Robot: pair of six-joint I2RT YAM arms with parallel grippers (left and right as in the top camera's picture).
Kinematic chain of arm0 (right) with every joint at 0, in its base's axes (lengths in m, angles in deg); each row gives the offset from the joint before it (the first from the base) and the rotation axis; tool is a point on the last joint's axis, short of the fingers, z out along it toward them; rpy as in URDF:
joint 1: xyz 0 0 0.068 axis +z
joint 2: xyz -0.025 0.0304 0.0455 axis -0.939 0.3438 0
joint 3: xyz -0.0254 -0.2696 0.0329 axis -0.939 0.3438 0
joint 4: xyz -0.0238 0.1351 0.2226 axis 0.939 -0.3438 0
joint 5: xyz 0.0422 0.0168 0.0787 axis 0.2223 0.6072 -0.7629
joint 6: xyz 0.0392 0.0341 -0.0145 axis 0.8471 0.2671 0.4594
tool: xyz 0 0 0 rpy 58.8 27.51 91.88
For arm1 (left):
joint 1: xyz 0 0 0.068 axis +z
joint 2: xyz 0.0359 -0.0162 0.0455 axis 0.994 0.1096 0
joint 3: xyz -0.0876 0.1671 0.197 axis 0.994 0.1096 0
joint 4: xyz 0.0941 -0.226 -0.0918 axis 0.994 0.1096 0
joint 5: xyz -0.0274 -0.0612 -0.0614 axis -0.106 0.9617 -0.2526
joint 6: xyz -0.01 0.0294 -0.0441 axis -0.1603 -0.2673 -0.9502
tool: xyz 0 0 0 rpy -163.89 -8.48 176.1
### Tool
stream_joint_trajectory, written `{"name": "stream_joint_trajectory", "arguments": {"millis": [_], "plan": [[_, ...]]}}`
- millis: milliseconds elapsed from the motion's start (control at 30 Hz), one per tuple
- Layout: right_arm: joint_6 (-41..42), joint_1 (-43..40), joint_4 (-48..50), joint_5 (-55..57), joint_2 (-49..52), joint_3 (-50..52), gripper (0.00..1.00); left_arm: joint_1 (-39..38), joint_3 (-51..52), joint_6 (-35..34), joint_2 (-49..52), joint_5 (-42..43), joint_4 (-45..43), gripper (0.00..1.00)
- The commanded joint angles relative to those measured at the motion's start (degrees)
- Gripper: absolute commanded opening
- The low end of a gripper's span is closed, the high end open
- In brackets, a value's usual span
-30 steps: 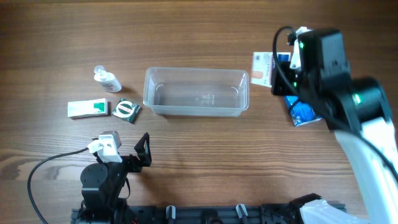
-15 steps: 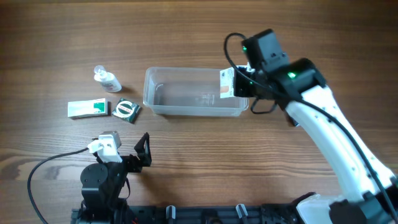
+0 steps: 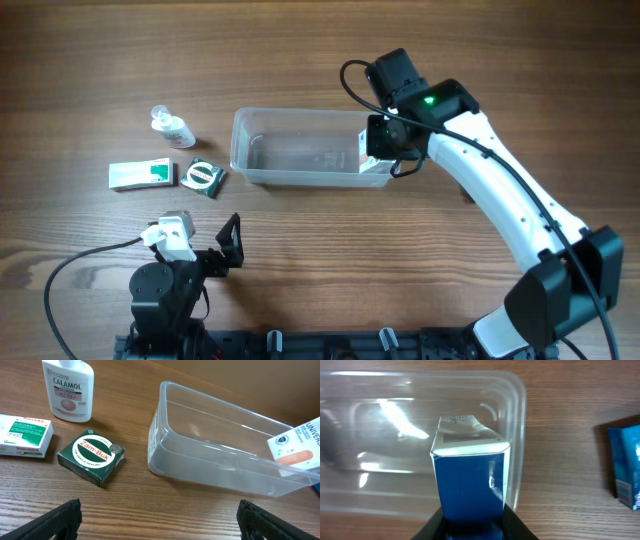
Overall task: Pack container
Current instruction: 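Lift the Hansaplast box and lower it into the container's right end, then move the right gripper to the blue Vicks box and grasp it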
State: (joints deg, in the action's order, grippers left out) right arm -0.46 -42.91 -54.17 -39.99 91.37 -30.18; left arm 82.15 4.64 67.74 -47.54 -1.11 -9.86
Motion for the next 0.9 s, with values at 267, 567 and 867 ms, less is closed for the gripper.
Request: {"name": "stream_joint_trajectory", "arguments": {"millis": [267,567,867], "plan": [[-1.9,0.24,1.49,6.95,5.81,0.04,0.27,-0.24,0.13,0.74,-0.57,0.24,-0.22,1.0],[-1.84,0.24,3.69,6.91,9.35,0.04,0.38,-0.24,0.13,0.74,-0.57,0.22,-0.22,1.0],[-1.92,0.22,3.67,6.93,8.98,-0.83,0.65,-0.24,0.13,0.74,-0.57,0.22,-0.2,1.0]]}}
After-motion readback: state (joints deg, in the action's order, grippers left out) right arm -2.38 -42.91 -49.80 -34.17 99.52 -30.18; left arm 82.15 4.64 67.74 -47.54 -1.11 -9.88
